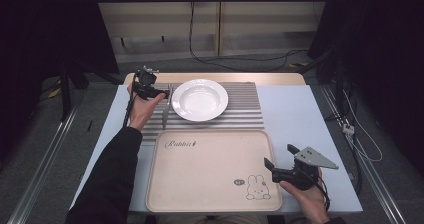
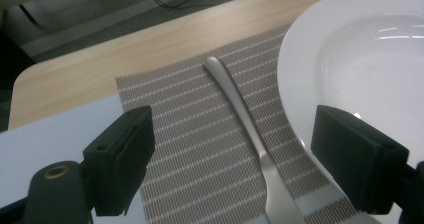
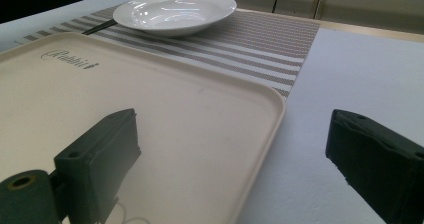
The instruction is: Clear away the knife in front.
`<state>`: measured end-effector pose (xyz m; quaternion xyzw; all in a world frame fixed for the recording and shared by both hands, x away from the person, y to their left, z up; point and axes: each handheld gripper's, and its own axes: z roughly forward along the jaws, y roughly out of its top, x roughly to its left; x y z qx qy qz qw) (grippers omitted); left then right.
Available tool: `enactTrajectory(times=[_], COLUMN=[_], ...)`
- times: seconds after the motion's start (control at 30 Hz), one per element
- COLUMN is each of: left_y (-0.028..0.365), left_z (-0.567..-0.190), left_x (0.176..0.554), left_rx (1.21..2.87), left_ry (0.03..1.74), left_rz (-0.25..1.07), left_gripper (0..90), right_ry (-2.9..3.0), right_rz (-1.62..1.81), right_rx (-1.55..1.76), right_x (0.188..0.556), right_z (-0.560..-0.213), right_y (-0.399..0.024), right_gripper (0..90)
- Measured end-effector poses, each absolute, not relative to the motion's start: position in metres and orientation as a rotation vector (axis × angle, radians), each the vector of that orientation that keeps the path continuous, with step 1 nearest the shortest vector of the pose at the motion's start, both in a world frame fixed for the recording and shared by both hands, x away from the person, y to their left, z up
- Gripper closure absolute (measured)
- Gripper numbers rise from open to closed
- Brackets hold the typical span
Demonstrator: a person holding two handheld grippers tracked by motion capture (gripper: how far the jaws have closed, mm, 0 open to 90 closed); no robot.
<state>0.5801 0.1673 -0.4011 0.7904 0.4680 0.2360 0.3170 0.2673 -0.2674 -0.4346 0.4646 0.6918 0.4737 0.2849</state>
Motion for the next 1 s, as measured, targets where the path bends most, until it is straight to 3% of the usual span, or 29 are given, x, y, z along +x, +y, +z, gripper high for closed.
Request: enactTrajectory(times=[0.2,0.23,0.5,0.87,1.0], left_y=[0.168,0.168,0.16,0.155,0.157], left_z=[-0.414,-0.416,-0.427,-0.441,-0.442], left_x=[0.6,0.602,0.608,0.614,0.616], left_rx=[2.081,2.076,2.099,2.093,2.107], left_ry=[1.294,1.302,1.313,1.37,1.377], left_rz=[0.578,0.565,0.522,0.453,0.41], left_gripper=[21.0,27.1,43.0,53.5,61.3], right_ry=[1.856,1.858,1.858,1.868,1.869], right_rz=[1.264,1.259,1.249,1.244,1.242], right_rx=[1.25,1.245,1.251,1.24,1.242], right_x=[0.269,0.268,0.269,0.268,0.269], right_z=[-0.435,-0.435,-0.436,-0.436,-0.436], right_y=[-0.268,-0.267,-0.267,-0.267,-0.266], right_gripper=[6.7,6.8,7.0,7.2,7.2])
